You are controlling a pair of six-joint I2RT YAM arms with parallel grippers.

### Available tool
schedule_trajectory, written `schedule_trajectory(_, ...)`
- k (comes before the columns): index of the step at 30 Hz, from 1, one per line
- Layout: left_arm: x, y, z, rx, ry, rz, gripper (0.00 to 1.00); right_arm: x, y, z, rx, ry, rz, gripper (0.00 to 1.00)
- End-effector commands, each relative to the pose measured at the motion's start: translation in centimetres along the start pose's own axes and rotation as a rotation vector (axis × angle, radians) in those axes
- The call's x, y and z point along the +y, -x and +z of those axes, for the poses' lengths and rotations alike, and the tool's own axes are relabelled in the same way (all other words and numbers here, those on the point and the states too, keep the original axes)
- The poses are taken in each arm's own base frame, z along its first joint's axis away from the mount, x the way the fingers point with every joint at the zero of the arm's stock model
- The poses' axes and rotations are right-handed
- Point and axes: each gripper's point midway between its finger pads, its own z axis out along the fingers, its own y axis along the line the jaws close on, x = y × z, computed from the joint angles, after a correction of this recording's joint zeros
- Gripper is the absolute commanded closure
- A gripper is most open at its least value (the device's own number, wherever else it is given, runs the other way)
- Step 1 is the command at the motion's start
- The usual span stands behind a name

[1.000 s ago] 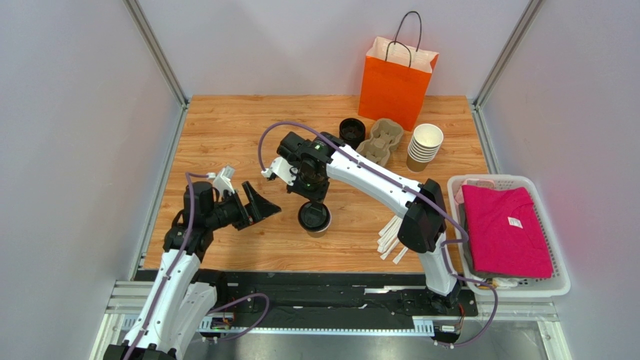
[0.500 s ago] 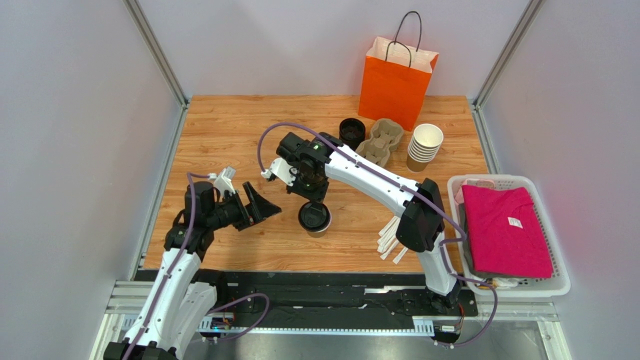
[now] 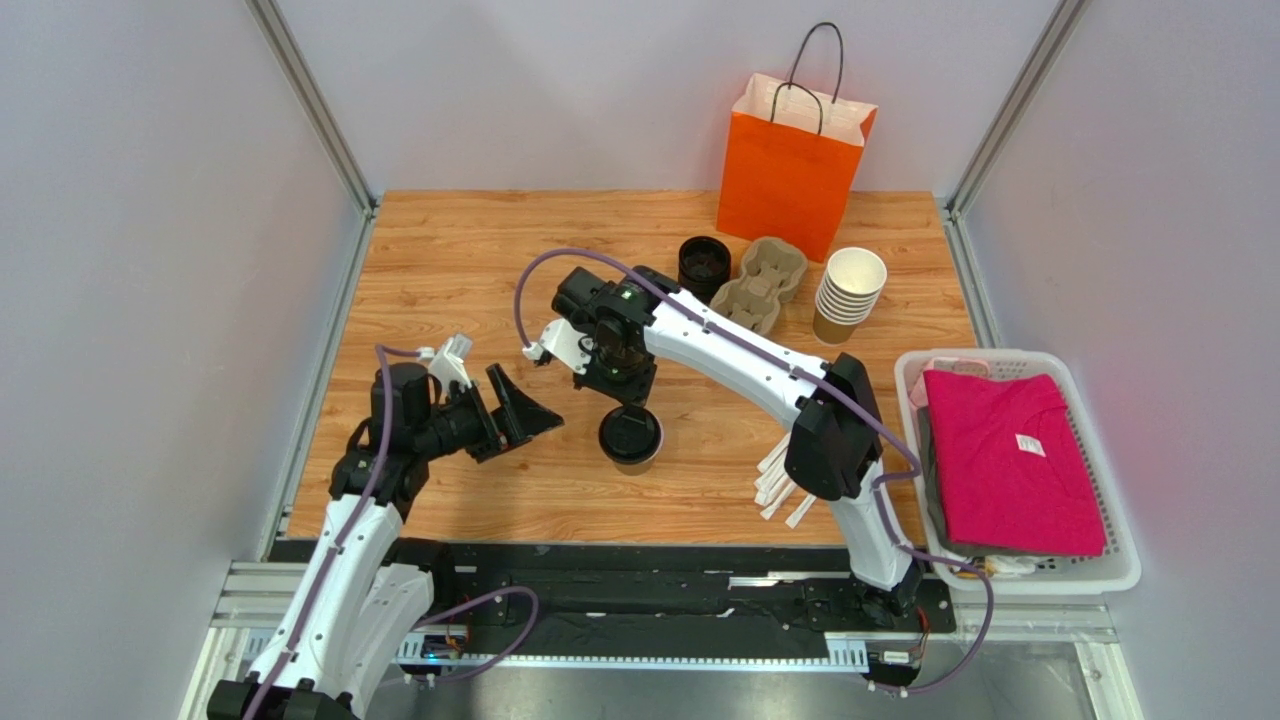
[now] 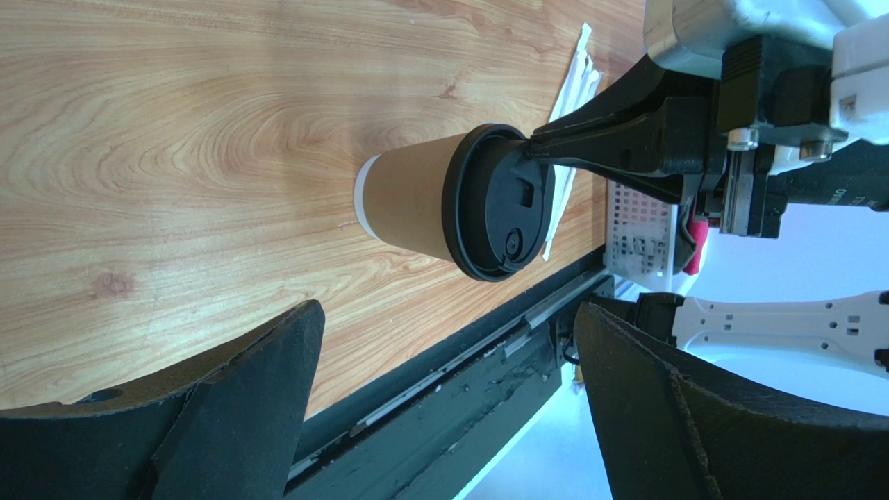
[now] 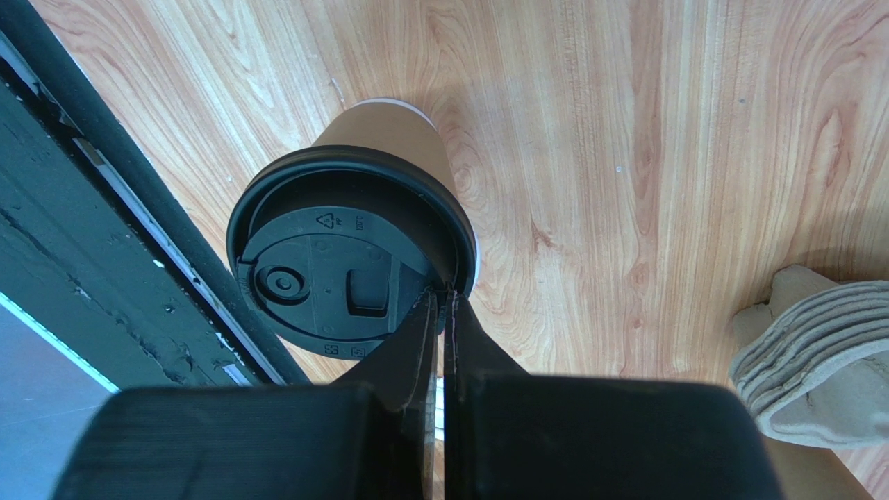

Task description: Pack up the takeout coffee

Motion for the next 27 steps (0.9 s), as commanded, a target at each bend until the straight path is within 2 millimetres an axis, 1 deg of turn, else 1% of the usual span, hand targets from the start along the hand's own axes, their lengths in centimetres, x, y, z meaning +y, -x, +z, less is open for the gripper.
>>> schedule_trajectory(1, -0.3, 0.5, 0.1, -0.020, -0.017, 0.011, 0.01, -1.0, -0.8, -0.5, 0.030, -0.011, -0.003, 1.00)
schedule_trajectory(11, -0.1, 0.6, 0.2, -0.020, -0.008, 0.008, 0.01, -2.4, -0.8, -0.2, 0.030, -0.057, -0.001, 1.00)
schedule_trajectory(13, -0.1, 0.6, 0.2, -0.019, -0.009, 0.011, 0.01, -3.1, -0.6, -0.1, 0.020, -0.080, 0.012, 1.00)
schedule_trajectory(15, -0.1, 0.6, 0.1, -0.020, -0.008, 0.013, 0.01, -4.2, -0.5, -0.3, 0.017, -0.117, 0.029, 1.00)
schedule_trajectory(16, 0.0, 0.6, 0.2, -0.020, -0.004, 0.012, 0.01, -4.6, -0.4, -0.1, 0.018, -0.121, 0.038, 1.00)
schedule_trajectory(19, 0.0, 0.7, 0.2, -0.021, -0.003, 0.012, 0.01, -5.3, -0.2, -0.4, 0.010, -0.145, 0.047, 1.00)
schedule_trajectory(24, 0.1, 0.7, 0.3, -0.020, -0.002, 0.013, 0.01, -5.9, -0.2, -0.4, 0.011, -0.173, 0.047, 1.00)
schedule_trajectory(26, 0.1, 0.9, 0.3, -0.024, 0.000, 0.013, 0.01, -5.8, -0.2, -0.5, 0.008, -0.169, 0.049, 1.00)
schedule_trajectory(27, 0.1, 0.8, 0.4, -0.023, 0.001, 0.011, 0.01, -5.6, -0.1, -0.6, 0.004, -0.161, 0.049, 0.97)
